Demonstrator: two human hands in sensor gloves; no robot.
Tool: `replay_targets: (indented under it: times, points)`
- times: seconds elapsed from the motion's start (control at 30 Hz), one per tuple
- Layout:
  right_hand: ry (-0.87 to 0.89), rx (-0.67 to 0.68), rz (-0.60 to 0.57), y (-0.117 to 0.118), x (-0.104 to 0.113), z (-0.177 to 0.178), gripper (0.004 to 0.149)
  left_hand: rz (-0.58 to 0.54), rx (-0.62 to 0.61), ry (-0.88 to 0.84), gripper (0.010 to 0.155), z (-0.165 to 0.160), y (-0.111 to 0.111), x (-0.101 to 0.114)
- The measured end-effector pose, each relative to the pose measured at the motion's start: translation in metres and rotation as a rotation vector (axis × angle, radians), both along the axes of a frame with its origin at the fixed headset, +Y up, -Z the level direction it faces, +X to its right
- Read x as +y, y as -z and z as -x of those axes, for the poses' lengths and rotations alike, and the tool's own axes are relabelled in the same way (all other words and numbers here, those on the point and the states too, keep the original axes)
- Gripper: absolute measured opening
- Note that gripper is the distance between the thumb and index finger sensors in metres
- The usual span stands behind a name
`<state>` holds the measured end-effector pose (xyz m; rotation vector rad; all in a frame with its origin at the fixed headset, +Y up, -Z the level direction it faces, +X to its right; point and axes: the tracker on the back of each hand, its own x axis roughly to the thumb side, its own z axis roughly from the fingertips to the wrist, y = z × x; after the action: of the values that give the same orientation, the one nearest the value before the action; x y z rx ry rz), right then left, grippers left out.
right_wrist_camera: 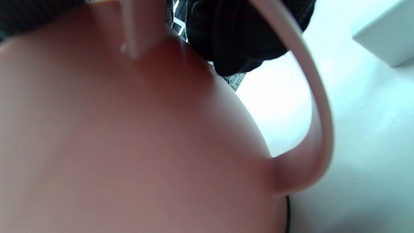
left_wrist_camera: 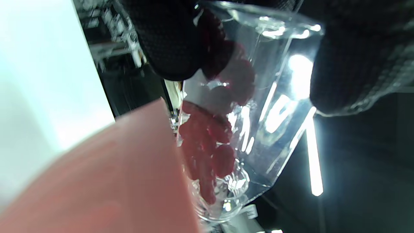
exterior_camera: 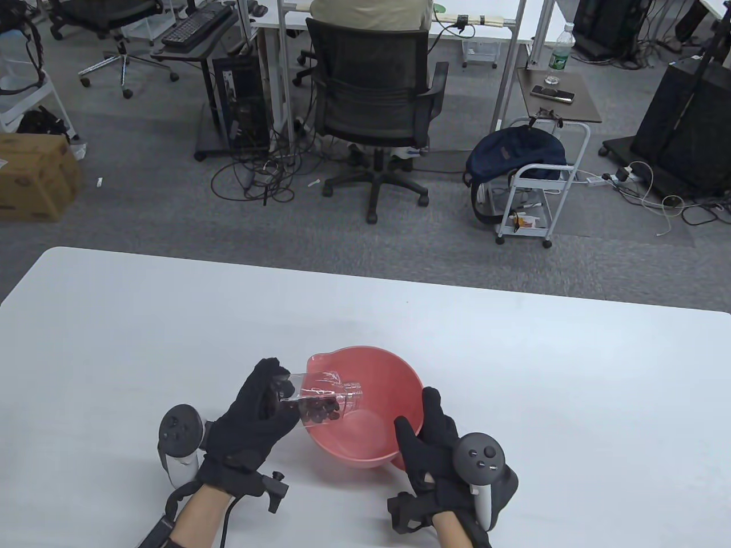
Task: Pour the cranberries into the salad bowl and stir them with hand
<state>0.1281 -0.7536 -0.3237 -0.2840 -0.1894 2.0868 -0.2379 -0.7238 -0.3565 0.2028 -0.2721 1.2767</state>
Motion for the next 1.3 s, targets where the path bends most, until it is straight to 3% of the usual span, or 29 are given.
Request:
replay_targets:
  times: [0.1,0.13,0.2,0.23,0.33,0.37,0.43,0.47,0.53,0.57,0.63,0.77,0.87,0.9,1.0,1.1,1.13,1.23,1.3]
  points:
    - [-0.001,-0.002,0.000,0.000,0.000,0.000,0.077,0.059,-0.158,-0.227,0.089,-0.002,0.004,-0.005]
    - [0.000,-0.002,0.000,0.000,0.000,0.000,0.077,0.061,-0.122,-0.214,0.089,-0.003,0.002,-0.003]
    - [0.001,0.001,0.002,0.000,0.000,0.000,0.077,-0.017,0.001,0.071,0.088,0.000,0.000,0.004]
    - [0.002,0.000,0.001,0.000,0.000,0.000,0.077,-0.037,-0.006,0.107,0.088,0.001,0.001,0.003]
    - [0.002,-0.002,0.001,0.000,0.000,0.000,0.077,0.055,-0.113,-0.198,0.088,-0.002,0.003,-0.005]
    - [0.003,-0.001,0.001,0.000,0.000,0.000,0.077,0.055,-0.090,-0.182,0.088,-0.002,0.001,-0.003]
    - [0.005,0.000,0.002,0.000,0.000,0.000,0.077,-0.030,0.025,0.085,0.088,0.001,-0.001,0.004]
    - [0.005,-0.001,0.001,0.000,-0.001,0.000,0.078,-0.044,-0.009,0.069,0.088,0.002,0.000,0.003]
    - [0.003,-0.001,0.002,0.000,-0.001,0.000,0.078,0.044,-0.098,-0.171,0.087,-0.001,0.001,-0.003]
    - [0.004,0.000,0.002,0.000,0.000,0.000,0.077,0.054,-0.059,-0.176,0.087,-0.002,-0.001,-0.001]
    - [0.006,0.000,0.001,0.000,-0.001,0.000,0.078,-0.033,-0.004,0.036,0.087,0.001,0.000,0.003]
    - [0.005,0.000,0.002,0.001,-0.001,0.000,0.078,0.039,-0.102,-0.204,0.087,-0.002,0.000,-0.001]
    - [0.006,0.001,0.002,0.000,-0.001,0.000,0.078,-0.066,0.041,0.089,0.086,0.000,-0.005,0.007]
    - [0.005,0.000,0.003,0.001,-0.001,0.000,0.077,-0.071,0.000,0.074,0.086,0.001,-0.003,0.007]
    - [0.006,0.001,0.003,0.000,-0.001,0.000,0.077,0.018,-0.103,-0.188,0.086,-0.003,-0.001,0.002]
    - [0.006,0.002,0.003,0.001,-0.001,0.000,0.077,-0.074,0.041,0.087,0.085,-0.001,-0.006,0.009]
    - [0.005,0.002,0.003,0.001,-0.001,0.000,0.078,-0.087,0.008,0.089,0.085,0.000,-0.005,0.009]
    - [0.006,0.001,0.003,0.000,-0.001,0.000,0.078,-0.001,-0.100,-0.184,0.085,-0.005,-0.005,0.006]
    - [0.007,0.001,0.003,0.001,-0.001,0.000,0.077,-0.073,0.013,0.042,0.084,-0.005,-0.009,0.013]
